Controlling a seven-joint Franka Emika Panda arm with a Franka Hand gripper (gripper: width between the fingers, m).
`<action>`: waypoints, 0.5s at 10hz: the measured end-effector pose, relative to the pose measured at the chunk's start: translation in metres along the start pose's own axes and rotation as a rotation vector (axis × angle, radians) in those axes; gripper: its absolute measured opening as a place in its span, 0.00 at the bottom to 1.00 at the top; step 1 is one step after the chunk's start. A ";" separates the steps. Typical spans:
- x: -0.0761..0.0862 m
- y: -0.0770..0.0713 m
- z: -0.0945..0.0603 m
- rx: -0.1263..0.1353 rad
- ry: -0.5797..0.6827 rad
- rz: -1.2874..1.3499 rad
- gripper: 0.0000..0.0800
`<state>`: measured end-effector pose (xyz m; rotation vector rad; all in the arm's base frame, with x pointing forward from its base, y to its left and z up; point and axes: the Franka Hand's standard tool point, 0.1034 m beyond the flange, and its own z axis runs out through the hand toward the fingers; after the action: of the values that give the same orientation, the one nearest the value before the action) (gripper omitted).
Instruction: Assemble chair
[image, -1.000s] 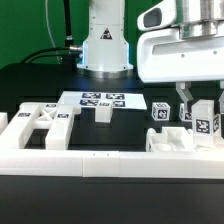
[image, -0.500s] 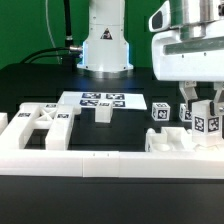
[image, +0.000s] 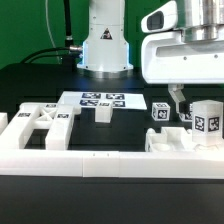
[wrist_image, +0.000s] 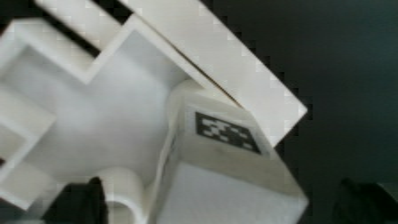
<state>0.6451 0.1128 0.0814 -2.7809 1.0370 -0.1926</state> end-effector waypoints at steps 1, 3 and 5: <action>0.000 0.000 0.000 -0.001 0.000 -0.057 0.81; -0.002 0.001 0.001 -0.010 -0.004 -0.245 0.81; -0.007 0.003 0.004 -0.047 -0.023 -0.488 0.81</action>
Offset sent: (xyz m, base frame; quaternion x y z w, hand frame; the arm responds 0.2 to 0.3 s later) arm -0.0040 0.0072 -0.0092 -0.0656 -0.0172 -0.2662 0.9615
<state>0.6385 0.1159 0.0763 -3.0205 0.3436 -0.1956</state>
